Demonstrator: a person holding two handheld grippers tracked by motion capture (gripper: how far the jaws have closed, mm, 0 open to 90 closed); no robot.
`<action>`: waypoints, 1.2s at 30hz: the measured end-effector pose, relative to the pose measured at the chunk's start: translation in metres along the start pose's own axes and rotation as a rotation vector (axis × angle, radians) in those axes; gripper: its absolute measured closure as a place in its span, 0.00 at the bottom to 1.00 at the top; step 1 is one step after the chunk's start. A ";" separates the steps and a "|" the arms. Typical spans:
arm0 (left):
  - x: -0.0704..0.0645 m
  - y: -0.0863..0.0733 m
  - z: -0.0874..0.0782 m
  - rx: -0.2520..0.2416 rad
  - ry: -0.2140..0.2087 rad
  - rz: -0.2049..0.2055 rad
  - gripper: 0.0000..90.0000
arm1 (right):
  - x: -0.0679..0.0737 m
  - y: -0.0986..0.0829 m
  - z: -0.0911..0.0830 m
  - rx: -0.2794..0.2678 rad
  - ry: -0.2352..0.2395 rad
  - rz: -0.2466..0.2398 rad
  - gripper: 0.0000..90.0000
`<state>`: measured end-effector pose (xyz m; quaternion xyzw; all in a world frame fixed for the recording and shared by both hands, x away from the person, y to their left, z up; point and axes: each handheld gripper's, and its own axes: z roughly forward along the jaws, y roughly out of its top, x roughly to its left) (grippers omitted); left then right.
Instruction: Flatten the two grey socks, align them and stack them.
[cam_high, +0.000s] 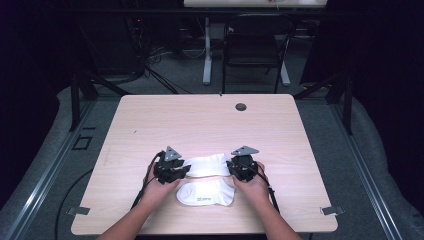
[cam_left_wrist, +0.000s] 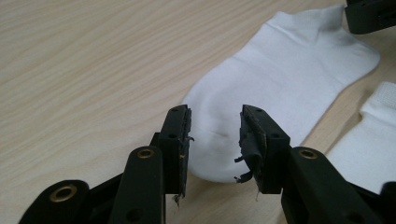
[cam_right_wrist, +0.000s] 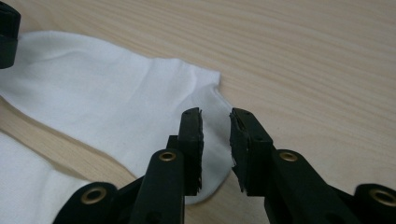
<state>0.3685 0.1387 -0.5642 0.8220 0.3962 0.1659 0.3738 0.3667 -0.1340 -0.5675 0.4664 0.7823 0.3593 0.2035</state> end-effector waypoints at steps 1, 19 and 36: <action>0.001 0.001 0.000 -0.001 0.007 -0.006 0.69 | -0.001 0.001 -0.001 -0.003 0.003 0.003 0.81; 0.022 0.005 0.004 0.021 0.027 -0.069 0.63 | -0.029 0.012 0.005 0.020 0.017 0.087 0.68; 0.021 0.002 0.016 0.046 0.014 -0.065 0.65 | -0.032 0.011 0.016 0.052 0.052 0.118 0.67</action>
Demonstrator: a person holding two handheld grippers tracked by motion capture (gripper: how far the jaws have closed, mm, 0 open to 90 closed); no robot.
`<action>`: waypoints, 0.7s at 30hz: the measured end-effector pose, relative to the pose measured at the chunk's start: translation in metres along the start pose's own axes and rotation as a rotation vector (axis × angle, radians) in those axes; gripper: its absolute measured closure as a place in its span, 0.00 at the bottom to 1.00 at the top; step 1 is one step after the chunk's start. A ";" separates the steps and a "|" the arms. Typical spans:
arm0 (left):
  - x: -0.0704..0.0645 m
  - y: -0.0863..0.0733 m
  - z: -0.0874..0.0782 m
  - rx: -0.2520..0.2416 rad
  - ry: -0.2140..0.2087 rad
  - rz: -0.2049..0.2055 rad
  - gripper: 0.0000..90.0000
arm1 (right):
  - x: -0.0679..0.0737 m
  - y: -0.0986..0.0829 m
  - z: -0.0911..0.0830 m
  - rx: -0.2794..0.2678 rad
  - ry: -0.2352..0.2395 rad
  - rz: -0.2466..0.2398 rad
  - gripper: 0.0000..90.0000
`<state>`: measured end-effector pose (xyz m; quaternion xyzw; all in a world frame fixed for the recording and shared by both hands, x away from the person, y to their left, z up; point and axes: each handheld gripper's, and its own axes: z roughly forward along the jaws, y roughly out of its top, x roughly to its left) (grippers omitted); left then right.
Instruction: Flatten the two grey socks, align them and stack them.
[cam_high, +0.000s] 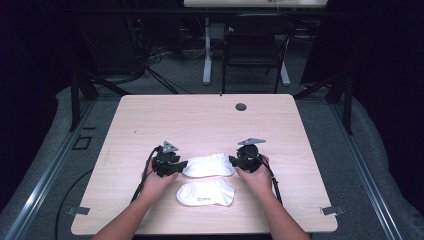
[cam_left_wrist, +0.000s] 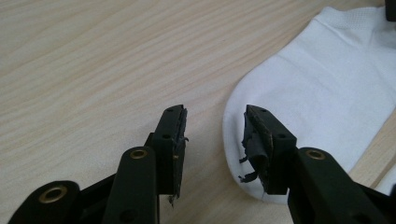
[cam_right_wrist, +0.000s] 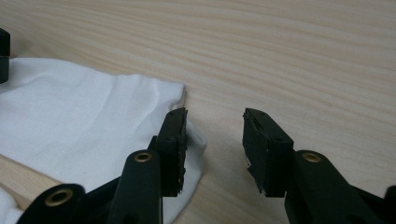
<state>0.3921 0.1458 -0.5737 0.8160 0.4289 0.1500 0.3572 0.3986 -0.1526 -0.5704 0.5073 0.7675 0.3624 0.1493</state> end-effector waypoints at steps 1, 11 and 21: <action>-0.001 0.000 0.001 0.004 -0.002 -0.002 0.66 | 0.000 0.000 0.000 0.004 0.001 0.001 0.67; -0.004 -0.002 0.004 0.018 -0.009 0.019 0.75 | 0.011 -0.004 0.005 0.033 0.020 -0.043 0.73; -0.011 -0.002 0.005 0.012 -0.003 0.061 0.89 | 0.021 -0.006 0.007 0.037 0.011 -0.101 0.90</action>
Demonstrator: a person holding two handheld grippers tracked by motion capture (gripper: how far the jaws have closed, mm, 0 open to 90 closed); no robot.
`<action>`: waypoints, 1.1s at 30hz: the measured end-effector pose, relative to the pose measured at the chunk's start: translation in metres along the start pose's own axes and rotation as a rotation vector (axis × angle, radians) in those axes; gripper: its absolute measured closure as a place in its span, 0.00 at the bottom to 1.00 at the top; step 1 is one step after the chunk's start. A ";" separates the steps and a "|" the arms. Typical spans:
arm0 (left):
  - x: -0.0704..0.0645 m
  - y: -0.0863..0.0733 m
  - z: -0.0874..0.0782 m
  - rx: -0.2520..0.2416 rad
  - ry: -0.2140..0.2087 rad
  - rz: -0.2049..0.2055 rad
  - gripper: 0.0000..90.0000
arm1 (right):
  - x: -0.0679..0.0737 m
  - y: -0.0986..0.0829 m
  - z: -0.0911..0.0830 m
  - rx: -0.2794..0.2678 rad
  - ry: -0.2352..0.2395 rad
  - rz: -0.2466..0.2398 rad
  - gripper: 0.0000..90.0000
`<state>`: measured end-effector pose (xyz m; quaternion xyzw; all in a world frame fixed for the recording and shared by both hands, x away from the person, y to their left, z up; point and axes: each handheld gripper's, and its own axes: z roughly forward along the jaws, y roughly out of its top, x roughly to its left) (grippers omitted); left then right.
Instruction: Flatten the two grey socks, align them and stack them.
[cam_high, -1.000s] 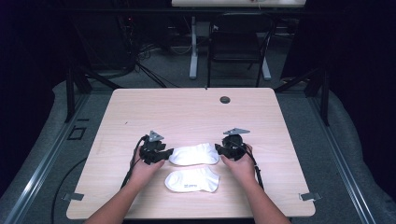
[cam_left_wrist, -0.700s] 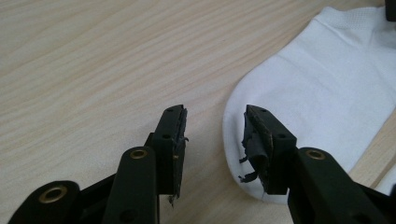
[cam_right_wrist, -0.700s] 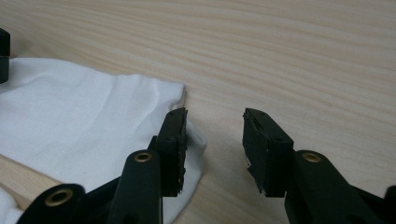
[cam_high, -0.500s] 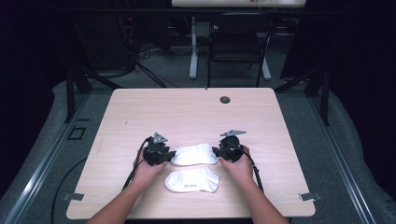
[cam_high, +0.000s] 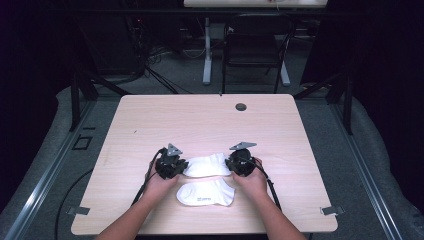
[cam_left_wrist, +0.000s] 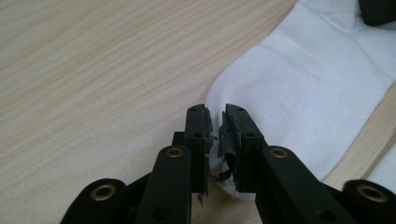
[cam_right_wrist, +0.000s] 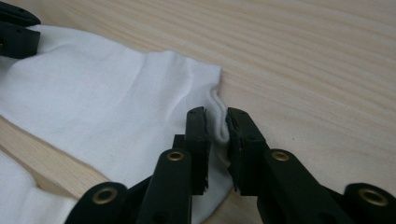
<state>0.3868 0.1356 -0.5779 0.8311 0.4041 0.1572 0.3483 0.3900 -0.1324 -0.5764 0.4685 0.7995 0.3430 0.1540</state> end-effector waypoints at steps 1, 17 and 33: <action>-0.001 0.000 0.000 0.000 0.003 0.005 0.92 | 0.001 -0.001 0.000 -0.006 -0.003 -0.010 0.92; 0.001 0.004 -0.002 -0.014 -0.025 -0.018 0.98 | 0.011 0.002 -0.010 -0.032 -0.034 -0.083 0.96; 0.001 0.009 -0.021 -0.074 -0.045 -0.042 0.97 | 0.022 0.022 -0.029 -0.071 0.038 -0.057 0.96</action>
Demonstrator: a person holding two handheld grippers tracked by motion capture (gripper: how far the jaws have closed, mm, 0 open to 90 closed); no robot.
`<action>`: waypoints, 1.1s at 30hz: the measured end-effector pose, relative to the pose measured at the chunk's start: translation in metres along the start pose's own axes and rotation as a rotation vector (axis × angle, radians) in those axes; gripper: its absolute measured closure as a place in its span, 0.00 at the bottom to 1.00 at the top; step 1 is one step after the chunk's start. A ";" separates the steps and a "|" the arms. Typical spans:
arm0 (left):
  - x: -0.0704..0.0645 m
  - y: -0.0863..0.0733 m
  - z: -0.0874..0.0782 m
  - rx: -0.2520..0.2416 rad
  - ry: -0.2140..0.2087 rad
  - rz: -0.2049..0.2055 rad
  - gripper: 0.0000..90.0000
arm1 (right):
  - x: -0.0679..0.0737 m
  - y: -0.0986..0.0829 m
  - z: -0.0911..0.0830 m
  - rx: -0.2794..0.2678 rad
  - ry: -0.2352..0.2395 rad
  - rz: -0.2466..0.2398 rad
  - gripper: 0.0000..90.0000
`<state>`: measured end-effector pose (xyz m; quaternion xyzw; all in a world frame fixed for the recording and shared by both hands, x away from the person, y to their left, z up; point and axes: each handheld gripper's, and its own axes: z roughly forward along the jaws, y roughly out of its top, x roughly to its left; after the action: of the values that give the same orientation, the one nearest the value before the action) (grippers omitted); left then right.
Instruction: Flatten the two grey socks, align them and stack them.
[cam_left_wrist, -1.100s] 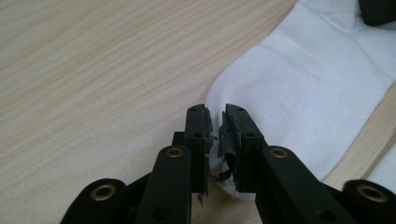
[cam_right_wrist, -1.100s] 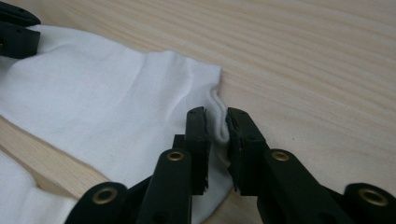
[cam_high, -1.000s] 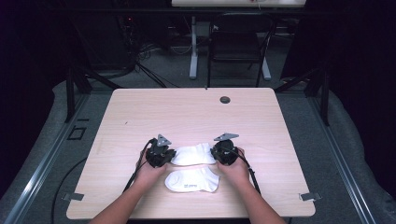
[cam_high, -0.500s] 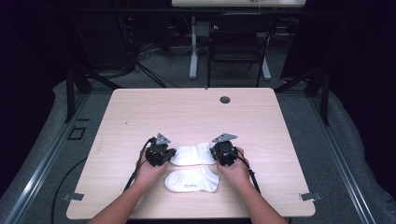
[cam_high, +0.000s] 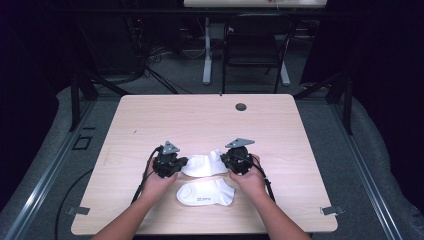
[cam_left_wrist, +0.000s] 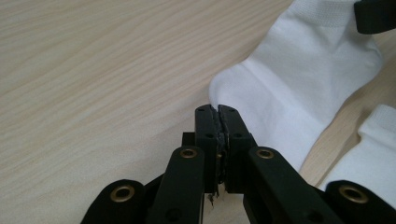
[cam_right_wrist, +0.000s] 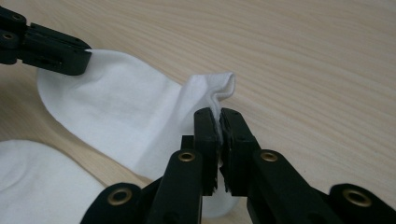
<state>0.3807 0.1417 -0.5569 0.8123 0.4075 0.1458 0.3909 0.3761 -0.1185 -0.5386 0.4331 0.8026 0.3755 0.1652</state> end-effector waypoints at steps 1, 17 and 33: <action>0.000 0.001 -0.002 0.002 -0.002 -0.005 0.97 | 0.002 0.001 -0.002 -0.007 0.001 -0.004 0.96; -0.012 0.005 -0.037 -0.022 -0.028 0.018 0.98 | 0.014 0.001 -0.034 -0.041 0.026 -0.045 0.95; -0.030 -0.018 -0.062 -0.024 -0.077 0.017 0.98 | 0.037 -0.018 -0.063 -0.032 0.066 -0.096 0.95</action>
<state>0.3177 0.1573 -0.5274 0.8160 0.3835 0.1225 0.4148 0.3083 -0.1234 -0.5079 0.3787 0.8214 0.3940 0.1633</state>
